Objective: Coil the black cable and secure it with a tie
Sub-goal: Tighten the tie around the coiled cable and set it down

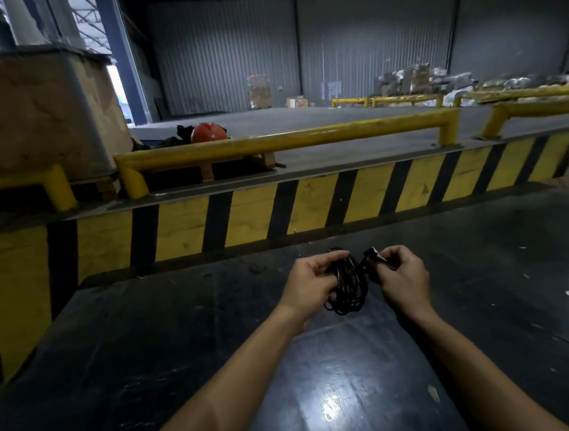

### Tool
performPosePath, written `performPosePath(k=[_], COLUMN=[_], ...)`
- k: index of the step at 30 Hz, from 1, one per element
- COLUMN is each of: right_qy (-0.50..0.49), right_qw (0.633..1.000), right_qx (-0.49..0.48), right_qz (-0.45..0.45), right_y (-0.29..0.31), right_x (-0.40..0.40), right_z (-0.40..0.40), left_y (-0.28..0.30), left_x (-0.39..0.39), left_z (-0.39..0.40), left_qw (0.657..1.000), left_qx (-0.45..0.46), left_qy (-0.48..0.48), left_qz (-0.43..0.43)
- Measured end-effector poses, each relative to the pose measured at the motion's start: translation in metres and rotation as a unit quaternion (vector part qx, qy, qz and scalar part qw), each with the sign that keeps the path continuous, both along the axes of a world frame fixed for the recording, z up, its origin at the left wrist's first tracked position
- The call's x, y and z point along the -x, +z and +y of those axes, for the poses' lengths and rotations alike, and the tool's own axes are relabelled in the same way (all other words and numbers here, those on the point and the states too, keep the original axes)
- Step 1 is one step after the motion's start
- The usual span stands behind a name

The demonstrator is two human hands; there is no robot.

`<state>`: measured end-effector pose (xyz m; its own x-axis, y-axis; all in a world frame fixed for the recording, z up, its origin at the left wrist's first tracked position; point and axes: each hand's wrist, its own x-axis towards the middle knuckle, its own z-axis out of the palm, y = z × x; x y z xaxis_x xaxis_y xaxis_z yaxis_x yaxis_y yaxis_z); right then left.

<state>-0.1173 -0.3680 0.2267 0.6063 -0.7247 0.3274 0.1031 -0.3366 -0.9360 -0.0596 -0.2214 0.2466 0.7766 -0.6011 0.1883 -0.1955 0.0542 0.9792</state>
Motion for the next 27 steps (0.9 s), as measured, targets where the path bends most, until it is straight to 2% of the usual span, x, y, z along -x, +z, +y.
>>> performPosePath(k=[2, 4, 7, 10, 11, 12, 14, 16, 20, 23, 27], right_qy=[0.019, 0.043, 0.088, 0.121, 0.127, 0.132, 0.150, 0.177, 0.227, 0.257, 0.269], right_qw=[1.000, 0.999, 0.996, 0.992, 0.992, 0.991, 0.988, 0.983, 0.972, 0.963, 0.958], right_qx=[-0.003, -0.010, -0.021, -0.023, -0.018, -0.016, -0.017, -0.021, -0.041, -0.035, -0.014], right_qz=[-0.009, 0.000, 0.025, 0.020, 0.020, 0.021, 0.024, 0.031, 0.053, 0.077, 0.099], right_y=[0.000, -0.001, -0.003, -0.001, 0.000, 0.001, 0.002, 0.001, -0.002, -0.006, 0.001], right_x=[-0.003, -0.006, -0.011, -0.016, -0.018, -0.019, -0.021, -0.022, -0.020, -0.016, -0.013], right_z=[0.002, 0.002, 0.001, -0.003, -0.006, -0.009, -0.013, -0.014, -0.023, -0.028, -0.034], left_y=[0.004, 0.005, 0.005, 0.004, 0.004, 0.005, 0.007, 0.008, 0.007, 0.009, 0.006], left_x=[-0.002, -0.005, -0.010, -0.019, -0.023, -0.027, -0.034, -0.036, -0.035, -0.032, -0.032], left_z=[-0.004, -0.007, -0.009, -0.010, -0.011, -0.011, -0.010, -0.010, -0.012, -0.014, -0.021], left_qw=[0.998, 0.982, 0.929, 0.847, 0.824, 0.818, 0.856, 0.906, 0.965, 0.972, 0.962], left_qx=[-0.029, -0.083, -0.167, -0.262, -0.284, -0.297, -0.295, -0.280, -0.232, -0.216, -0.217], left_qy=[0.037, 0.093, 0.136, 0.159, 0.153, 0.131, 0.051, -0.024, -0.068, -0.082, -0.096], left_qz=[-0.047, -0.141, -0.300, -0.433, -0.465, -0.475, -0.422, -0.316, -0.097, 0.040, 0.138])
